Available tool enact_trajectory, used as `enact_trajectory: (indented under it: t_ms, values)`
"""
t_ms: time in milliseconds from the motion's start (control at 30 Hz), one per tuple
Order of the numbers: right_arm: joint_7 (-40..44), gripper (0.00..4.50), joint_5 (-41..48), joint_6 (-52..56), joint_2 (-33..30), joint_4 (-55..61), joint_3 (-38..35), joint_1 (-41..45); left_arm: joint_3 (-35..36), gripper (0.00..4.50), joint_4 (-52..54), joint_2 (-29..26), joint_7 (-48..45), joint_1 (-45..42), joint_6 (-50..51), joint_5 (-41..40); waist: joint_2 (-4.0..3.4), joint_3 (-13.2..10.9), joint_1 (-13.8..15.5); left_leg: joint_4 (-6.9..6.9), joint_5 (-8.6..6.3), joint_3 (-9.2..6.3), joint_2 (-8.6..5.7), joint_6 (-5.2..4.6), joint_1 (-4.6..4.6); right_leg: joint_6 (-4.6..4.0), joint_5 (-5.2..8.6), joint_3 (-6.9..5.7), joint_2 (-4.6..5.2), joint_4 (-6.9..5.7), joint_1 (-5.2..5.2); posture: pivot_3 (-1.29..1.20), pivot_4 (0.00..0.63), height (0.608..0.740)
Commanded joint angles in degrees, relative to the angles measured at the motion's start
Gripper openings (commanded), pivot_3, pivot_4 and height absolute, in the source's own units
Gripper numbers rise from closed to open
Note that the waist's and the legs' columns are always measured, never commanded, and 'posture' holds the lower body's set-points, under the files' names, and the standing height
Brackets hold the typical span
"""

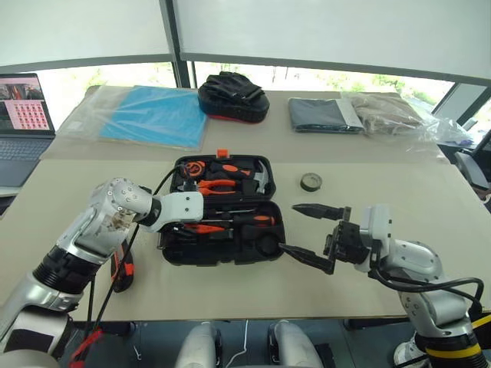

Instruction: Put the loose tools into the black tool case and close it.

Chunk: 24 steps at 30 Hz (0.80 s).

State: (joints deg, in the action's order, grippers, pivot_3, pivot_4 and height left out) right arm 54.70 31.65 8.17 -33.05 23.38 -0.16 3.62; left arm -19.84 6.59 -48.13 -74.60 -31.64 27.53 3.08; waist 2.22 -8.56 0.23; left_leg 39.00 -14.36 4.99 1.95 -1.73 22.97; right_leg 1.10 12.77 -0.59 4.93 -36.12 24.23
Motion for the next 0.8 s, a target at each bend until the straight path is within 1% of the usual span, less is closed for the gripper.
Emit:
enact_trajectory:
  t_ms: [33, 133, 300, 400, 467, 500, 533, 567, 633, 667, 700, 800]
  values:
    - [0.23, 4.5, 0.74, 0.59, -0.07, 1.94, 0.04, 0.2, 4.9, 2.85, -2.05, 0.45, 1.26, -0.08, -4.2, -3.57, 0.01, -0.01, 0.07, 0.01, 0.0, -0.01, 0.01, 0.0, 0.04, 0.0, 0.0, -0.01, 0.0, -0.01, 0.03, 0.0, 0.15, 0.74]
    - [0.73, 4.5, 0.94, 0.97, -0.23, 1.47, 0.22, 0.7, 8.56, 2.85, -3.03, 0.3, -0.38, -0.39, -8.41, -8.18, 0.01, -0.01, 0.32, 0.09, 0.0, -0.05, 0.02, 0.0, 0.11, -0.01, -0.01, -0.07, 0.0, -0.02, 0.06, 0.0, 0.15, 0.74]
    - [1.48, 4.5, 1.32, 2.11, -0.55, 1.06, 0.44, 1.67, 13.58, 2.85, -5.5, 1.3, -1.52, -0.83, -11.75, -13.97, 0.01, -0.01, 0.38, 0.13, 0.0, -0.06, 0.0, 0.0, 0.13, 0.01, -0.02, -0.08, 0.04, -0.01, 0.04, 0.0, 0.15, 0.74]
    - [1.66, 4.5, 1.36, 2.53, -0.45, 0.97, 0.26, 1.88, 14.91, 2.85, -7.97, 2.07, -0.88, -0.63, -12.94, -15.36, 0.01, -0.01, 0.4, 0.14, 0.0, -0.06, -0.01, 0.0, 0.14, 0.01, -0.02, -0.1, 0.04, -0.01, 0.04, 0.0, 0.15, 0.74]
    - [1.35, 4.5, 1.02, 2.45, -0.02, 0.86, 0.35, 1.96, 14.61, 2.32, -10.11, 3.51, -0.62, 0.49, -15.36, -15.56, 0.01, -0.01, 0.43, 0.14, 0.0, -0.07, -0.01, 0.0, 0.15, 0.01, -0.03, -0.11, 0.04, -0.01, 0.03, 0.0, 0.15, 0.74]
    - [1.08, 4.5, 0.75, 2.3, 0.22, 0.77, 0.42, 2.01, 14.97, 2.19, -10.57, 4.76, -0.81, 1.15, -15.52, -17.0, 0.01, -0.01, 0.45, 0.15, 0.0, -0.07, -0.02, 0.0, 0.15, 0.02, -0.03, -0.11, 0.04, -0.01, 0.02, 0.0, 0.15, 0.74]
    - [0.67, 4.5, 0.23, 1.82, 0.58, 0.62, 0.49, 2.11, 15.23, 1.78, -11.35, 5.94, 0.12, 1.59, -15.28, -17.42, 0.01, -0.01, 0.44, 0.15, 0.0, -0.06, -0.03, 0.0, 0.15, 0.03, -0.03, -0.11, 0.05, -0.01, 0.02, 0.0, 0.15, 0.74]
    - [0.42, 4.5, -0.13, 1.49, 0.83, 0.52, 0.53, 2.19, 15.49, 1.47, -11.81, 6.7, 0.8, 1.8, -14.97, -17.62, 0.01, -0.01, 0.45, 0.15, 0.0, -0.06, -0.02, 0.0, 0.15, 0.03, -0.04, -0.1, 0.05, 0.0, 0.02, 0.0, 0.15, 0.74]
    - [0.12, 4.5, -0.48, 1.19, 1.23, 0.36, 0.53, 2.47, 14.58, 0.66, -13.01, 7.12, 0.42, 3.2, -17.76, -16.44, 0.01, -0.01, 0.43, 0.17, 0.0, -0.06, -0.02, 0.0, 0.18, 0.04, -0.04, -0.11, 0.05, -0.01, 0.03, 0.0, 0.15, 0.74]
    - [0.0, 4.5, -0.63, 1.03, 1.39, 0.28, 0.46, 2.64, 14.33, 0.3, -13.3, 7.47, 0.44, 3.93, -18.56, -16.28, 0.01, -0.01, 0.37, 0.17, 0.0, -0.07, -0.02, 0.0, 0.18, 0.03, -0.04, -0.11, 0.04, -0.01, 0.04, 0.0, 0.15, 0.74]
    - [-0.04, 4.5, -0.64, 0.98, 1.43, 0.22, 0.34, 2.75, 14.09, 0.07, -13.5, 7.75, 0.64, 4.5, -19.24, -16.07, 0.01, -0.01, 0.29, 0.17, 0.0, -0.07, -0.02, 0.0, 0.18, 0.03, -0.04, -0.11, 0.04, -0.02, 0.04, 0.0, 0.15, 0.74]
    - [0.08, 4.5, -0.62, 0.98, 1.32, 0.03, 0.06, 2.85, 13.91, 0.07, -13.93, 8.13, 1.29, 5.52, -20.08, -15.87, 0.01, -0.01, 0.37, 0.17, 0.0, -0.07, -0.01, 0.0, 0.18, 0.02, -0.04, -0.11, 0.02, -0.02, 0.05, 0.0, 0.15, 0.74]
